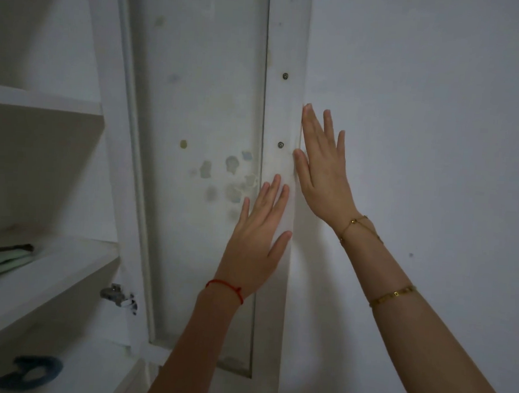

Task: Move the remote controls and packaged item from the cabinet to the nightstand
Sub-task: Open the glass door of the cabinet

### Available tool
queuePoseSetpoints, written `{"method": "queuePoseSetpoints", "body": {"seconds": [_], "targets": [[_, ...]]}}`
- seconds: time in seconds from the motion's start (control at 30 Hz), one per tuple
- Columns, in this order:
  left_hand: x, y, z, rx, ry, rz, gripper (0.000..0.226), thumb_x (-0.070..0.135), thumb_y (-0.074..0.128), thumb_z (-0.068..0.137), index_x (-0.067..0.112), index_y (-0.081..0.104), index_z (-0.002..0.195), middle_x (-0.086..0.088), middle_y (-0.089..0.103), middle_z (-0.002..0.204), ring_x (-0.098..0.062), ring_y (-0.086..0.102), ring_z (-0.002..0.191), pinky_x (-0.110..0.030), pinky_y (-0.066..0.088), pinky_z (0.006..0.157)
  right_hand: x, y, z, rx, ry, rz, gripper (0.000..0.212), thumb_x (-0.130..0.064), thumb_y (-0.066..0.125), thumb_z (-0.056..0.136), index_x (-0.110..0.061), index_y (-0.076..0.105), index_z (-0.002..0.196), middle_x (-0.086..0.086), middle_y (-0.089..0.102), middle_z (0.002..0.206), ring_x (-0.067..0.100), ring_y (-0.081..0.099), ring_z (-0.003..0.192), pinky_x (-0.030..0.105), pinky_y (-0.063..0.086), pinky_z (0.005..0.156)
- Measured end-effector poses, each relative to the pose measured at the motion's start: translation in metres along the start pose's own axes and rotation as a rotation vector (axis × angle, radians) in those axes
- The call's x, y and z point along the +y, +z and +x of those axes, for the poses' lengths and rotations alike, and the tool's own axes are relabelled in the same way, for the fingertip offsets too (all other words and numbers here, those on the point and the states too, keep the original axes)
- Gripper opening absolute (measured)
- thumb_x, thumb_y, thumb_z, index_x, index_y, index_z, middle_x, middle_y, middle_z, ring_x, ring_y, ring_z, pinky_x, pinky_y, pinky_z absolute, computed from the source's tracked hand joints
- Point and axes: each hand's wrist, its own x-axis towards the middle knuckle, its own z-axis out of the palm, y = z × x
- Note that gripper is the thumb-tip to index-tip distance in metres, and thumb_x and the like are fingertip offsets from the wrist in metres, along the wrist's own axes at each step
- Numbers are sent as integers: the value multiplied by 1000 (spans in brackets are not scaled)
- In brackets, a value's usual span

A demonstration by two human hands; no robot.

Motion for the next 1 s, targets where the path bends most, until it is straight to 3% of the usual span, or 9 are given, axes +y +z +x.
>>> {"method": "queuePoseSetpoints", "body": {"seconds": [0.37, 0.6, 0.8, 1.0], "targets": [[-11, 34, 14, 0, -46, 45, 64, 33, 34, 105, 17, -2, 155, 4, -16, 163, -8, -16, 149, -36, -5, 122, 37, 27, 13, -8, -15, 91, 53, -22, 26, 105, -14, 7, 155, -1, 7, 163, 18, -5, 151, 48, -1, 122], [-9, 21, 8, 8, -120, 50, 65, 31, 37, 104, 17, 1, 155, 6, -9, 164, -5, -10, 150, -38, 2, 124, 25, 26, 4, 109, -2, 347, 50, -21, 40, 103, -7, 27, 150, 6, 32, 155, 20, 21, 147, 39, 18, 121], [-8, 0, -8, 82, -200, 46, 66, 28, 42, 103, 20, 3, 155, 7, -3, 164, -3, -5, 150, -38, 4, 124, 5, 22, -13, 282, -134, 367, 43, -10, 50, 98, 2, 43, 139, 14, 49, 139, 24, 42, 132, 41, 33, 113], [-17, -27, -46, 171, -377, 109, 64, 33, 45, 102, 23, 10, 155, 12, 7, 163, 0, 3, 149, -38, 15, 123, -30, 55, -35, 99, -168, 583, 40, -16, 51, 98, -2, 48, 136, 11, 55, 133, 20, 47, 126, 31, 35, 110]]}}
